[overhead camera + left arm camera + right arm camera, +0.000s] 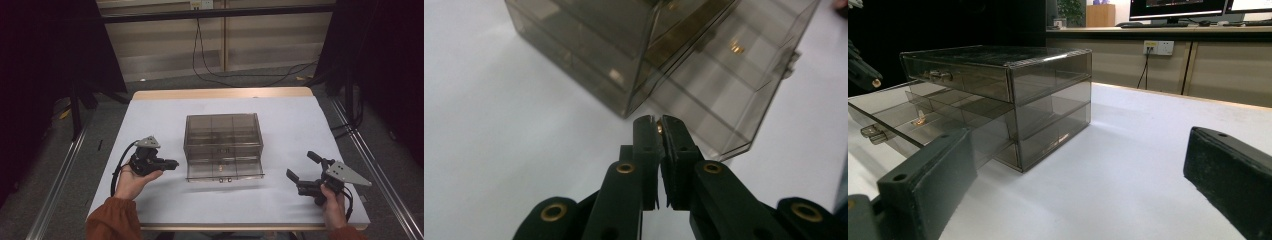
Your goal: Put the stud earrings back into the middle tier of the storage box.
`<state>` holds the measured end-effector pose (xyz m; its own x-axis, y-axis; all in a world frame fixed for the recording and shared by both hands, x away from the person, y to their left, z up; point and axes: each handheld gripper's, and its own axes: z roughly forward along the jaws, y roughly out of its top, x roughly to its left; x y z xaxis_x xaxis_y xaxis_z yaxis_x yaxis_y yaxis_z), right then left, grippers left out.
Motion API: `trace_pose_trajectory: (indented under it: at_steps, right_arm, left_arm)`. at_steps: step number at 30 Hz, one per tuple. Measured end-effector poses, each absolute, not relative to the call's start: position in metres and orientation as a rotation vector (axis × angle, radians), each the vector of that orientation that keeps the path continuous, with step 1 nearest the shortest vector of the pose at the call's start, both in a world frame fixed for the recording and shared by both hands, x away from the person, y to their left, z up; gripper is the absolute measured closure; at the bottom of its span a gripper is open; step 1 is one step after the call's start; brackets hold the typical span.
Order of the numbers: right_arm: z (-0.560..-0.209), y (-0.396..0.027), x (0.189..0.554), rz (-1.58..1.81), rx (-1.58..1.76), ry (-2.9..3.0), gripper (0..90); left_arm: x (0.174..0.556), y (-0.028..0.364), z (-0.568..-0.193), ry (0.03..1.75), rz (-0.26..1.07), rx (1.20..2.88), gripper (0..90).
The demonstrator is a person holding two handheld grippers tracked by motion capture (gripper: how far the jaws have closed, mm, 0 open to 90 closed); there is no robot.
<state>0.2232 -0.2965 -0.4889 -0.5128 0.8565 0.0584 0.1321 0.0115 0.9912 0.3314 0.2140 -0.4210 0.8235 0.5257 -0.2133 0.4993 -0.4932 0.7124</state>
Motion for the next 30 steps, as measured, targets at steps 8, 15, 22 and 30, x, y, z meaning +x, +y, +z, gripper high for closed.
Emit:
trace_pose_trajectory:
  at_steps: [8,15,22,30]
  right_arm:
    - [-0.489,-0.297,0.223,1.556,1.02,1.695,0.0]
    - [-0.489,-0.297,0.223,1.556,1.02,1.697,0.0]
    - [-0.489,-0.296,0.223,1.555,1.021,1.697,0.0]
    - [-0.489,-0.297,0.223,1.555,1.021,1.697,0.0]
  left_arm:
    - [0.325,0.202,-0.406,0.678,0.054,2.15,86.4]
    - [0.325,0.182,-0.405,0.625,0.029,2.157,86.4]
    - [0.329,0.161,-0.4,0.581,0.02,2.196,86.4]
    - [0.334,0.132,-0.394,0.516,0.028,2.278,86.4]
